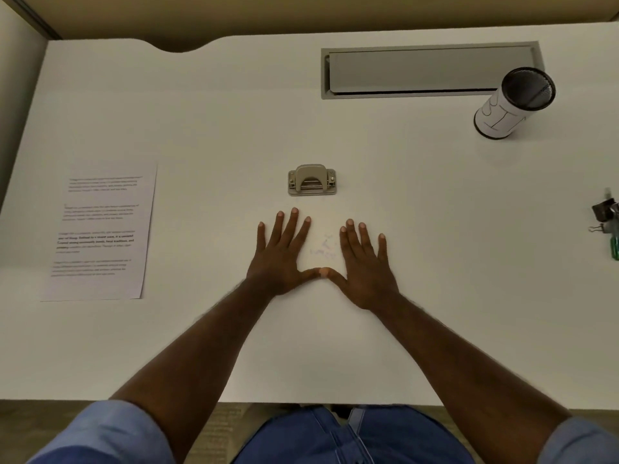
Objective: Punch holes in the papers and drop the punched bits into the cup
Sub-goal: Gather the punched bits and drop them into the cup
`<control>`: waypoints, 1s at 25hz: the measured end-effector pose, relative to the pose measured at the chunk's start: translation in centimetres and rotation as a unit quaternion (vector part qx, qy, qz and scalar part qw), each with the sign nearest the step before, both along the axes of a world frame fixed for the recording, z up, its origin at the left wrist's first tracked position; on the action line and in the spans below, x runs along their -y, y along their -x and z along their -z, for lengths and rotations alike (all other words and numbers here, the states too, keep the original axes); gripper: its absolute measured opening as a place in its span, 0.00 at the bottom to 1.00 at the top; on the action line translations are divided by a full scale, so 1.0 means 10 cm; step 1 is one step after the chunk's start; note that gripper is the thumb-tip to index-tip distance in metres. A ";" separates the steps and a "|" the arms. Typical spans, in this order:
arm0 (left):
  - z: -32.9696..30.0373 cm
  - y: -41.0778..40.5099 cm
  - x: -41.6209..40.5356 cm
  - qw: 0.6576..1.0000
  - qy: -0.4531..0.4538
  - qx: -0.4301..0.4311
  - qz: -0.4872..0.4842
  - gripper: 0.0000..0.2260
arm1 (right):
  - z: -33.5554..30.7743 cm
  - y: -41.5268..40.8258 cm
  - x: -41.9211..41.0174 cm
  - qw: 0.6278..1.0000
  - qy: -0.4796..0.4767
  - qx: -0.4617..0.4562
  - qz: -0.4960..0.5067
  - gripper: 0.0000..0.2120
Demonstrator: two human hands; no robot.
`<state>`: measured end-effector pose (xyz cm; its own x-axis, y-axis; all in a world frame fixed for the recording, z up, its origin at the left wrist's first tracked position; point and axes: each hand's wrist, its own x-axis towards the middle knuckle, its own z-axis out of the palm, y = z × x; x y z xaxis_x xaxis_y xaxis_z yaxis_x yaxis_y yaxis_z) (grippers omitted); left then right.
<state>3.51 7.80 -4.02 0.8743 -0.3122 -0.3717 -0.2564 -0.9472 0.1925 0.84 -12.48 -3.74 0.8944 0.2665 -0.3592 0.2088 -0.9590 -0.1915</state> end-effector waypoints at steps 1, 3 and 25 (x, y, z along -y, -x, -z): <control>0.00 0.02 0.04 1.000 0.002 0.001 0.015 0.47 | -0.01 -0.01 0.01 1.000 -0.007 -0.004 -0.018 0.42; 0.01 0.09 0.11 0.999 0.008 0.001 0.038 0.46 | -0.03 -0.03 0.04 0.998 -0.040 -0.010 -0.051 0.39; -0.11 0.63 -0.61 0.986 0.115 -0.028 -0.120 0.47 | -0.08 -0.16 -0.26 0.984 -0.153 0.027 -0.082 0.25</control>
<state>-2.81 13.87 -2.95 0.9133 -0.1804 -0.3651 -0.0134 -0.9093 0.4158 2.47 -9.84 -2.94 0.8460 0.4971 -0.1927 0.3734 -0.8105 -0.4513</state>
